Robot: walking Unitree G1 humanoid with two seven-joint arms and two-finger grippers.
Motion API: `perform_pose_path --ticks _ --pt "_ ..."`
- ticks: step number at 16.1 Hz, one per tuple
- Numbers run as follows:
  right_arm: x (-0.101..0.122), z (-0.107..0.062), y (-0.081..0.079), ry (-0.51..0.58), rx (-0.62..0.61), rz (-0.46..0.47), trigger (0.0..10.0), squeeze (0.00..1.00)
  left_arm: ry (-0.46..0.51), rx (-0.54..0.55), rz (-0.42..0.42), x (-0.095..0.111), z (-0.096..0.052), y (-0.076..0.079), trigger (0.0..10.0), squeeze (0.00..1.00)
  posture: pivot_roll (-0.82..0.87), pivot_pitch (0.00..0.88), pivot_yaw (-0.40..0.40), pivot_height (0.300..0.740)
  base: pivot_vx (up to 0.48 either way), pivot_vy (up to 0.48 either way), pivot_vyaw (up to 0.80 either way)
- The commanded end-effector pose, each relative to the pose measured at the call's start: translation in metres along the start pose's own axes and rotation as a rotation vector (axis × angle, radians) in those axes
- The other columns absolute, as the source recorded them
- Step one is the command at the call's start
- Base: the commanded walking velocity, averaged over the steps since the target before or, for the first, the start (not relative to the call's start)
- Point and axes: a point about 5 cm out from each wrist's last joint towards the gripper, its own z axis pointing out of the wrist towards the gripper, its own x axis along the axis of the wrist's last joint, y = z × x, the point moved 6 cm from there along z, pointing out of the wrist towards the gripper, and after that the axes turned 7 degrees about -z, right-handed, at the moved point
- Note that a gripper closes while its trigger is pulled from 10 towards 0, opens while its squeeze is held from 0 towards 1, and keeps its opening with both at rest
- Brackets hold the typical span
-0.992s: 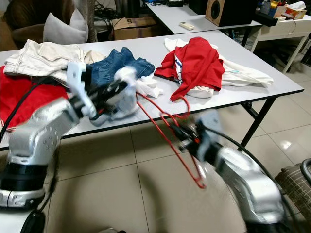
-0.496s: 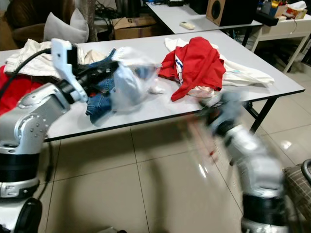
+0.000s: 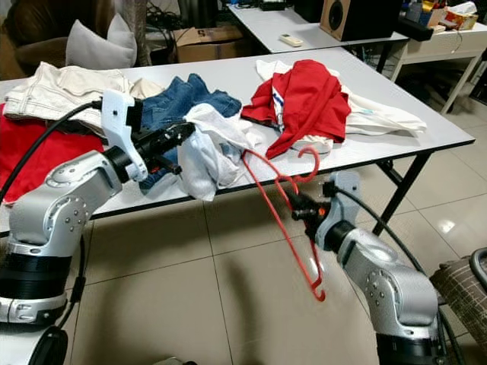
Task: Hang hanger
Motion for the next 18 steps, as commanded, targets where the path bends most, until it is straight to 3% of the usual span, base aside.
perform_pose_path --ticks 1,3,6,8,9,10,11,13,16,17,18 --pt "0.002 -0.001 0.001 0.009 -0.004 0.023 0.0 0.0 0.038 -0.017 0.023 0.012 0.002 0.007 0.0 0.0 -0.19 0.0 0.061 0.74 0.0 0.0 0.0" --pt "0.004 0.004 -0.004 0.055 0.021 0.161 0.0 0.0 0.101 -0.07 -0.047 0.023 0.004 0.018 0.0 0.0 -0.19 0.0 0.064 0.74 0.0 0.0 0.0" --pt "0.009 0.008 0.002 0.149 0.034 0.439 0.0 0.0 0.06 -0.199 -0.053 0.016 -0.003 0.039 0.0 0.0 -0.18 0.0 0.06 0.74 0.0 0.0 0.0" --pt "0.026 0.004 0.019 0.266 -0.001 0.545 0.0 0.0 0.01 -0.145 -0.025 0.004 -0.01 0.026 0.0 0.0 -0.18 0.0 0.053 0.74 0.0 0.0 0.0" --pt "0.053 -0.003 0.031 0.409 -0.009 0.583 0.0 0.0 -0.02 -0.101 -0.01 -0.005 -0.019 0.013 0.0 0.0 -0.17 0.0 0.053 0.74 0.0 0.0 0.0" --pt "0.064 -0.007 0.035 0.467 -0.007 0.6 0.0 0.0 -0.035 -0.087 0.0 -0.009 -0.022 0.009 0.0 0.0 -0.17 0.0 0.052 0.74 0.0 0.0 0.0" --pt "0.082 -0.013 0.04 0.564 0.015 0.686 0.0 0.0 -0.096 -0.06 0.044 -0.026 -0.032 0.0 0.0 0.0 -0.17 0.0 0.049 0.74 0.0 0.0 0.0" --pt "0.058 -0.001 0.032 0.408 0.004 0.627 0.0 0.0 -0.223 0.013 0.114 -0.065 -0.044 -0.015 0.0 0.0 -0.17 0.0 0.042 0.74 0.0 0.0 0.0" --pt "0.04 0.007 0.016 0.314 0.029 0.587 0.0 0.0 -0.24 0.059 0.133 -0.078 -0.038 -0.016 0.0 0.0 -0.17 0.0 0.041 0.74 0.0 0.0 0.0" --pt "0.035 0.008 0.017 0.28 0.019 0.573 0.0 0.0 -0.213 0.095 0.16 -0.075 -0.033 -0.019 10.0 0.0 -0.18 0.0 0.043 0.74 0.0 0.0 0.0" --pt "0.034 0.008 0.017 0.276 0.019 0.571 0.0 0.0 -0.2 0.101 0.17 -0.072 -0.032 -0.02 10.0 0.0 -0.18 0.0 0.045 0.74 0.0 0.0 0.0"
